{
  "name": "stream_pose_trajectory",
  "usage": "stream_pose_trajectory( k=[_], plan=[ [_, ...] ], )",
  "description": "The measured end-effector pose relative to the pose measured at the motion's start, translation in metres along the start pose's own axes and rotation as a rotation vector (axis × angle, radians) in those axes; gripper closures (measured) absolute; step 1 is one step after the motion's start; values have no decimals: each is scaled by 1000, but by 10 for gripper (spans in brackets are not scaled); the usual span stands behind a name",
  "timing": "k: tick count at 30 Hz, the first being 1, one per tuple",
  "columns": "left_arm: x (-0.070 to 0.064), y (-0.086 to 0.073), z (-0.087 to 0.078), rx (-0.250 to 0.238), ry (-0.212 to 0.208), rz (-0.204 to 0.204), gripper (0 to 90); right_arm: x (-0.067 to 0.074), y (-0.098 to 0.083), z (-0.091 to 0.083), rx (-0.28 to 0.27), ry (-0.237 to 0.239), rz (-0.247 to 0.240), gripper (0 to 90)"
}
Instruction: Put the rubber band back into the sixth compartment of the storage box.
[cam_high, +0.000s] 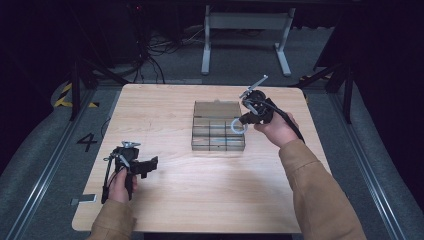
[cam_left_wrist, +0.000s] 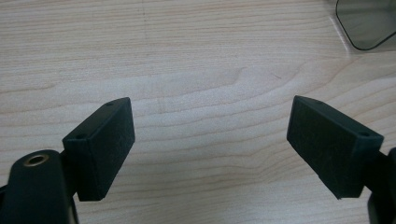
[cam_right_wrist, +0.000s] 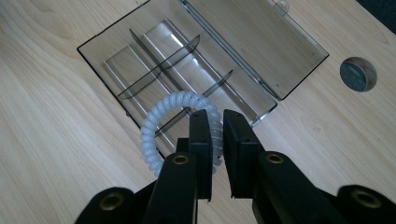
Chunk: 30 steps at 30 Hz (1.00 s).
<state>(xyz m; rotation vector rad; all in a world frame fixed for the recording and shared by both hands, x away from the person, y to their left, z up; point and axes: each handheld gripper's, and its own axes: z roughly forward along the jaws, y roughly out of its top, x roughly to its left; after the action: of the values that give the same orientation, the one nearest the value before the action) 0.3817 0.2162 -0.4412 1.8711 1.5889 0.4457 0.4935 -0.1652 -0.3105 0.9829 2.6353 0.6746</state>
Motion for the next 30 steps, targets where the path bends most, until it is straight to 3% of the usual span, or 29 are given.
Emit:
stream_pose_trajectory(
  k=[12, 30],
  plan=[
    [1, 0, 0, 0, -4, -5, 158, -3, 11, 16, 21, -10, 0, 826],
    [1, 0, 0, 2, -6, -2, 158, 5, 7, 48, 65, -41, -30, 826]
  ],
)
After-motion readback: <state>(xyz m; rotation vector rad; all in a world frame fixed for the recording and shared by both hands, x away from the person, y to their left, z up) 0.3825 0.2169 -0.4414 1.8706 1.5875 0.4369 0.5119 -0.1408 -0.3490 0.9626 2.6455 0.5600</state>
